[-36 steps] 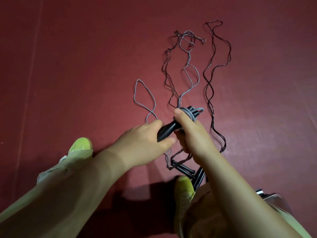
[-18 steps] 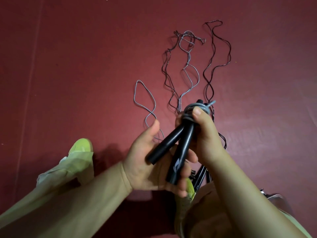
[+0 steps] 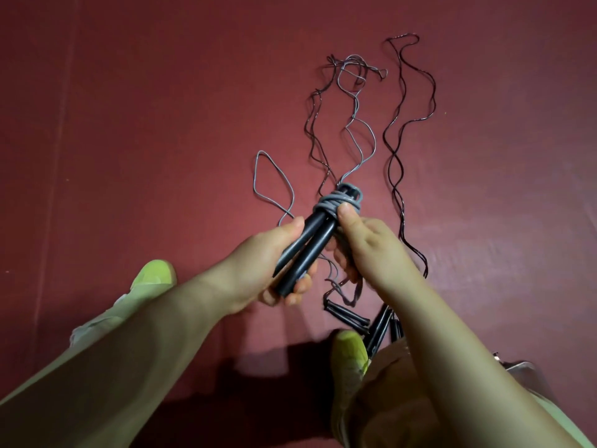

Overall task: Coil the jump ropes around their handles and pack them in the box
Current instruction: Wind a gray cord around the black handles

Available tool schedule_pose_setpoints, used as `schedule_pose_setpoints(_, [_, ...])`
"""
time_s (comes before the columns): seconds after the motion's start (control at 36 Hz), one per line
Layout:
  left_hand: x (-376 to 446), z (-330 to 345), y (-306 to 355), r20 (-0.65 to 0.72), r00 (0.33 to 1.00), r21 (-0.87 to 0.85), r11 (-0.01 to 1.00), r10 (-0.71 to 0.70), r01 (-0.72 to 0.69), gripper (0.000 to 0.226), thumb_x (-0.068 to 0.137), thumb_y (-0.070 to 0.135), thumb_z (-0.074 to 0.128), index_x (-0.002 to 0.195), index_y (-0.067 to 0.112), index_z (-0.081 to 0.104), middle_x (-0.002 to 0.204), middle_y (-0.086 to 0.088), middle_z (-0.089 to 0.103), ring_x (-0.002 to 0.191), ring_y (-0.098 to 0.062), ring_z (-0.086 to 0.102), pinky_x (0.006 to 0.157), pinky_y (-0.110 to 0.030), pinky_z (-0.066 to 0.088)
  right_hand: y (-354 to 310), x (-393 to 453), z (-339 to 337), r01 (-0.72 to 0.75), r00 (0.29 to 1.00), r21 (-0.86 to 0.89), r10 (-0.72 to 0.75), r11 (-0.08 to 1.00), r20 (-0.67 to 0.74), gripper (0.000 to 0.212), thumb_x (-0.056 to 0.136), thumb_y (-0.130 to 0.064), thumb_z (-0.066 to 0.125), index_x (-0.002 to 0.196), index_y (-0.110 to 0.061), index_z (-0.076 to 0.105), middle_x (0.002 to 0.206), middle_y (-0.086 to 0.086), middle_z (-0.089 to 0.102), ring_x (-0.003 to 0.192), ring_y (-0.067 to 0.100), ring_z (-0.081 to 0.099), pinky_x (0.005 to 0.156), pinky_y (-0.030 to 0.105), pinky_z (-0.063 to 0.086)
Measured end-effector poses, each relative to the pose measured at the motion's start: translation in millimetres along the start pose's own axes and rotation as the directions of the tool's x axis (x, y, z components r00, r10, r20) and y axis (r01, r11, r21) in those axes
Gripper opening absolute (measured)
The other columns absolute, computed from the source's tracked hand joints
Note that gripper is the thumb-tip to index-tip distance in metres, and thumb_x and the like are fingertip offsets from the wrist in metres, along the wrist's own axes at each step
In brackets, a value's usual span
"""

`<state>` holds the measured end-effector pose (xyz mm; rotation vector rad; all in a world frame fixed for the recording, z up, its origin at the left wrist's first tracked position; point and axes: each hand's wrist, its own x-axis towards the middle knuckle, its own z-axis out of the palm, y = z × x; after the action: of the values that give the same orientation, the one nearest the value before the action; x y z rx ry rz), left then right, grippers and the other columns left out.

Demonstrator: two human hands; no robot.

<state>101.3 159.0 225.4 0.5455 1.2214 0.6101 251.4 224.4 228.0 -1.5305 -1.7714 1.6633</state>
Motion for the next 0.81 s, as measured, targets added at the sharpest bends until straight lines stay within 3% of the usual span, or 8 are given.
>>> schedule_pose_setpoints(0.19, [2, -3, 1, -0.190, 0.970, 0.248, 0.964, 0.149, -0.099, 0.053, 0.096, 0.052, 0.034, 0.077, 0.008, 0.057, 0.055, -0.006, 0.054, 0.043, -0.017, 0.046, 0.041, -0.018, 0.033, 11, 3, 6, 0.030, 0.993, -0.166, -0.049, 0.986, -0.111, 0.060, 0.100, -0.049, 0.031, 0.053, -0.016, 0.049, 0.040, -0.007, 0.040, 0.040, 0.006, 0.036, 0.046, 0.020, 0.029])
schedule_pose_setpoints(0.31, [8, -13, -6, -0.282, 0.926, 0.455, 0.885, 0.250, -0.101, 0.067, 0.070, 0.075, 0.036, 0.071, 0.010, 0.053, 0.059, -0.002, 0.052, 0.057, -0.023, 0.046, 0.067, -0.044, 0.044, 9, 3, 12, -0.048, 0.999, -0.018, 0.047, 0.999, -0.025, 0.080, 0.090, -0.071, 0.022, 0.076, -0.004, 0.064, 0.047, -0.006, 0.040, 0.046, 0.011, 0.033, 0.052, 0.027, 0.028])
schedule_pose_setpoints(0.42, [9, -12, -7, -0.378, 0.862, 0.626, 0.779, 0.337, -0.030, 0.048, 0.089, 0.060, 0.044, 0.068, 0.017, 0.048, 0.062, 0.004, 0.049, 0.066, -0.022, 0.049, 0.063, -0.034, 0.037, 8, 3, 13, -0.107, 0.994, 0.131, 0.107, 0.986, 0.005, 0.088, 0.065, -0.085, 0.029, 0.081, -0.007, 0.068, 0.057, 0.000, 0.044, 0.053, 0.016, 0.033, 0.054, 0.030, 0.026])
schedule_pose_setpoints(0.53, [9, -5, -8, -0.345, 0.859, 0.712, 0.702, 0.378, -0.023, 0.037, 0.089, 0.057, 0.045, 0.079, 0.021, 0.047, 0.067, 0.005, 0.049, 0.070, -0.019, 0.049, 0.062, -0.033, 0.036, 7, 5, 14, -0.183, 0.980, 0.206, 0.194, 0.961, -0.036, 0.065, 0.070, -0.076, 0.043, 0.069, -0.014, 0.065, 0.058, 0.004, 0.038, 0.049, 0.016, 0.029, 0.050, 0.029, 0.023])
schedule_pose_setpoints(0.64, [9, -6, -4, -0.278, 0.897, 0.625, 0.774, 0.343, -0.102, 0.040, 0.079, 0.063, 0.056, 0.076, 0.024, 0.049, 0.062, 0.009, 0.050, 0.061, -0.011, 0.046, 0.059, -0.032, 0.034, 7, 4, 13, -0.108, 0.984, 0.282, 0.143, 0.953, -0.104, 0.048, 0.075, -0.062, 0.048, 0.049, -0.023, 0.059, 0.056, 0.004, 0.037, 0.048, 0.015, 0.027, 0.049, 0.030, 0.020])
schedule_pose_setpoints(0.72, [6, -5, -1, -0.122, 0.973, 0.333, 0.931, 0.197, -0.147, 0.033, 0.072, 0.052, 0.069, 0.074, 0.022, 0.053, 0.055, 0.012, 0.056, 0.055, -0.008, 0.048, 0.055, -0.024, 0.038, 5, 2, 11, -0.043, 0.990, 0.334, 0.084, 0.942, -0.110, 0.038, 0.067, -0.057, 0.052, 0.058, -0.020, 0.048, 0.055, 0.001, 0.030, 0.047, 0.014, 0.022, 0.050, 0.031, 0.015])
schedule_pose_setpoints(0.81, [1, -2, -1, 0.043, 0.998, 0.041, 0.998, 0.035, -0.037, 0.028, 0.079, 0.044, 0.064, 0.081, 0.016, 0.062, 0.067, 0.000, 0.066, 0.062, -0.018, 0.058, 0.058, -0.023, 0.046, 2, 1, 11, -0.053, 0.993, 0.494, 0.099, 0.868, -0.067, 0.035, 0.059, -0.051, 0.055, 0.067, -0.019, 0.041, 0.052, -0.003, 0.030, 0.045, 0.010, 0.024, 0.046, 0.024, 0.016])
